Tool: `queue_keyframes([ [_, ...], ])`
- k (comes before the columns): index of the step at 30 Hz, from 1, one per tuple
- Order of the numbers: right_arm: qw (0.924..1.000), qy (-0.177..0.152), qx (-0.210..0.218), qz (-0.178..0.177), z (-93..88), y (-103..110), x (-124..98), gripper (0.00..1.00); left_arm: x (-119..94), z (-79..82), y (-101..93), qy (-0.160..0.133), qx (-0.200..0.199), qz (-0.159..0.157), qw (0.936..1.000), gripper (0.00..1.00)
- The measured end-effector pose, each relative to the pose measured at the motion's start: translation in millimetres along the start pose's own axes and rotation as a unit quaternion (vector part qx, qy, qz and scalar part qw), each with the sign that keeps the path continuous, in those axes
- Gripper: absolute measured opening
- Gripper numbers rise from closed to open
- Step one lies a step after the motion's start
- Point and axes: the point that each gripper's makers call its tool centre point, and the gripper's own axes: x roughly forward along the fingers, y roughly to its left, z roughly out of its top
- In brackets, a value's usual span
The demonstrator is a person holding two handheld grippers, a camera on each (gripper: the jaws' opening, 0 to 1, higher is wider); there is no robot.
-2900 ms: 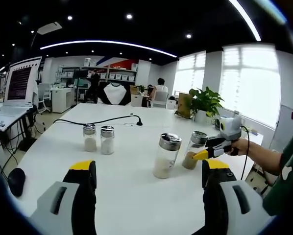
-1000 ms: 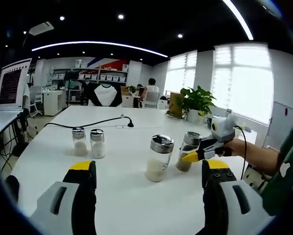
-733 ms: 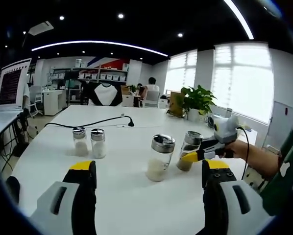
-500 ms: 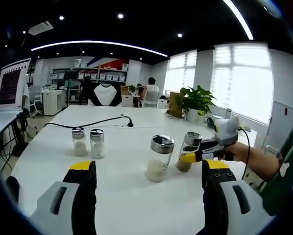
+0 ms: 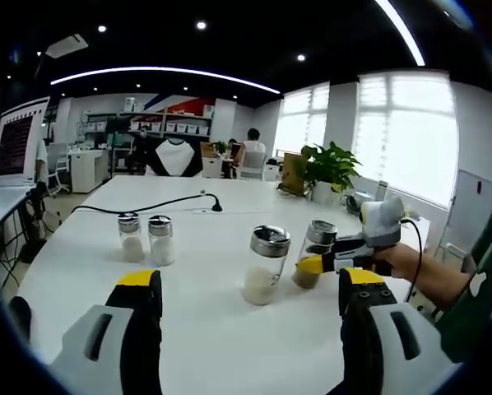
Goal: Rotate the seasoning bottle until the label or dispensing opening points toward the visible target arrow and the bottle remains upright within the marked orientation range
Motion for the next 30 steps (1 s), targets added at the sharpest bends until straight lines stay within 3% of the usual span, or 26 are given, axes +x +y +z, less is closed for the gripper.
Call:
queue_keyframes([
  [17,0.9964,-0.005,0.036,-0.076,0.2,-3.1,0.0,0.42,2.2,8.9,-3.1,-0.009,0.015,-0.002,0.9998,0.94],
  [30,0.9883,-0.008,0.061,-0.14,-0.4,-5.7,-0.3,0.42,-1.3,-0.3,-4.2,0.0,0.006,0.003,1.0,0.93],
])
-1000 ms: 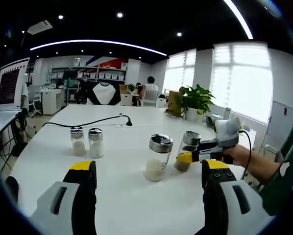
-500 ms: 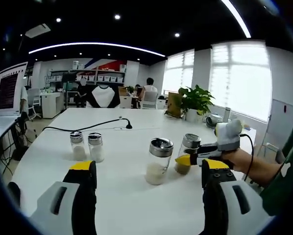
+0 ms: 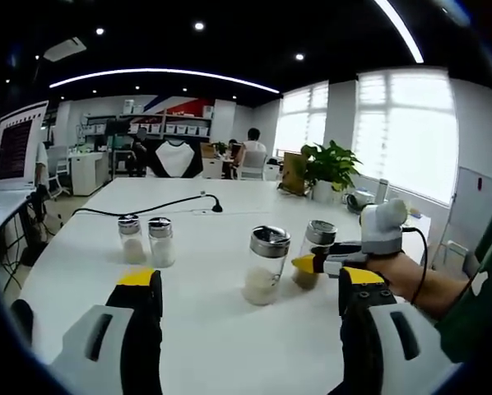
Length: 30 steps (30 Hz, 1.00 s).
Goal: Rotate the seasoning bottle until the label or dispensing opening points toward the visible target arrow and the bottle remains upright within the marked orientation range
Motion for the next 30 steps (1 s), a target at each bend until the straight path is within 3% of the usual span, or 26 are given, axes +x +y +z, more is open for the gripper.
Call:
queue_keyframes([
  [24,0.9992,0.006,0.017,-0.035,-1.1,-2.5,0.1,0.42,-1.6,-2.4,8.2,0.001,-0.007,0.007,0.9999,0.93],
  [28,0.9994,0.012,0.004,-0.032,-1.4,-1.7,0.6,0.43,-1.7,-2.5,8.6,0.003,-0.003,0.007,1.0,0.93],
  [30,0.9994,0.015,-0.021,-0.023,-1.4,-1.9,1.1,0.43,-1.8,-2.8,8.3,0.005,0.0,0.007,1.0,0.93],
])
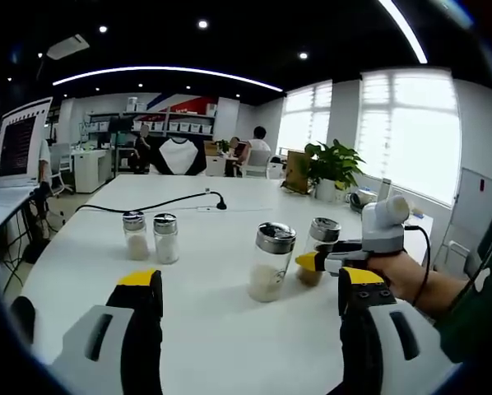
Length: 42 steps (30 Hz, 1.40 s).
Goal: Rotate the seasoning bottle until the label or dispensing opening points toward the visible target arrow and the bottle remains upright within the marked orientation range
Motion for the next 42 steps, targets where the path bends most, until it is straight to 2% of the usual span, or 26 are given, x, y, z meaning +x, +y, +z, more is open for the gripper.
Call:
queue_keyframes([
  [2,1.0,-0.005,0.007,-0.001,0.4,0,-2,0.44,0,-0.4,-0.8,0.001,0.0,-0.001,1.0,0.93],
  [6,0.9998,-0.01,0.006,0.013,4.2,3,-5,0.56,0,-0.6,-1.6,0.002,0.001,-0.001,1.0,0.93],
  [7,0.9997,-0.008,0.008,0.023,4.5,7,-6,0.56,0,-0.6,-1.8,0.002,0.0,-0.001,1.0,0.93],
  [12,0.9994,-0.006,0.016,0.03,6.2,7,-10,0.58,0,-0.5,-3.2,0.002,-0.001,-0.002,1.0,0.93],
  [13,0.9981,-0.006,0.051,0.035,8.6,9,-13,0.58,0,-0.6,-3.2,0.002,-0.001,-0.002,1.0,0.93],
  [15,0.999,-0.006,0.019,0.04,13.0,8,-16,0.58,-1,-1.2,-2.3,0.003,-0.001,0.0,1.0,0.93],
  [19,0.9984,-0.004,0.022,0.052,18.7,7,-20,0.59,-3,-1.2,0.1,0.002,-0.004,0.004,1.0,0.93],
  [23,0.9985,-0.018,0.007,0.052,29.3,1,-26,0.59,-4,1.0,0.2,-0.002,-0.004,0.005,1.0,0.93],
  [25,0.9981,-0.014,-0.007,0.059,30.7,1,-27,0.6,-5,0.8,-0.2,-0.002,-0.004,0.005,1.0,0.93],
  [28,0.9967,-0.015,-0.01,0.079,33.1,2,-29,0.61,-5,0.5,-0.8,-0.001,-0.003,0.003,1.0,0.93],
  [31,0.9942,-0.022,-0.036,0.099,36.5,0,-27,0.62,-6,2.2,-0.3,-0.004,-0.002,0.004,1.0,0.93],
  [34,0.9908,-0.027,-0.052,0.122,39.1,-1,-27,0.62,-7,1.9,2.2,-0.002,-0.002,0.007,1.0,0.93],
  [36,0.9851,-0.026,-0.065,0.157,38.5,6,-28,0.64,-7,1.4,3.2,-0.001,-0.001,0.009,1.0,0.93],
  [39,0.9761,-0.012,-0.057,0.209,31.6,16,-29,0.65,-7,0.4,3.0,0.0,-0.002,0.009,1.0,0.93],
  [40,0.9709,-0.008,-0.063,0.231,28.4,20,-30,0.65,-7,0.3,2.9,0.0,-0.002,0.01,1.0,0.93],
  [42,0.9648,-0.005,-0.076,0.252,24.1,22,-28,0.65,-7,0.4,2.8,0.0,-0.002,0.01,0.9999,0.93],
])
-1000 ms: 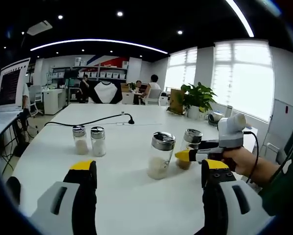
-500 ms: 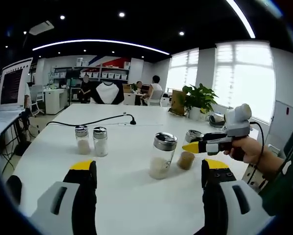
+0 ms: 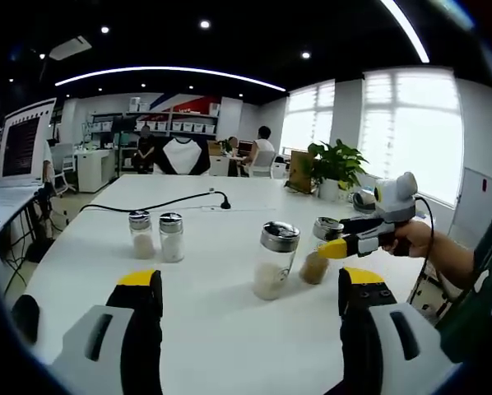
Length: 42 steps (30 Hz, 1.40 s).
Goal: Rotate the seasoning bottle until the label or dispensing opening points toward the visible target arrow and the bottle remains upright within the marked orientation range
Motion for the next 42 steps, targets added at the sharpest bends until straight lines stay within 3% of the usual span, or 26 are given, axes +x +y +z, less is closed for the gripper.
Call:
queue_keyframes([
  [6,0.9992,0.007,-0.017,0.034,-9.3,-3,6,0.69,-1,0.6,1.6,0.001,0.002,0.004,1.0,0.93],
  [11,0.9964,-0.004,-0.035,0.077,-9.1,1,10,0.68,-3,-0.2,2.5,0.002,-0.001,0.006,1.0,0.93],
  [15,0.9939,-0.015,-0.025,0.106,-6.4,4,13,0.66,-3,-1.4,2.4,0.004,-0.001,0.007,1.0,0.93],
  [17,0.9928,0.0,-0.027,0.117,-11.3,9,14,0.64,-3,-1.5,1.7,0.004,-0.001,0.006,1.0,0.93],
  [23,0.9927,0.005,-0.018,0.119,-19.5,7,16,0.55,-1,1.1,-0.7,0.0,0.004,0.001,1.0,0.93],
  [29,0.9935,-0.012,-0.011,0.113,-17.1,0,14,0.45,1,3.3,-1.2,-0.002,0.004,-0.001,1.0,0.93],
  [33,0.9909,-0.028,-0.025,0.13,-16.7,2,13,0.44,3,2.2,-3.2,0.0,0.004,-0.004,1.0,0.93],
  [42,0.9911,-0.033,-0.035,0.124,-16.5,3,14,0.43,3,0.5,-1.5,0.004,0.003,-0.003,1.0,0.93],
])
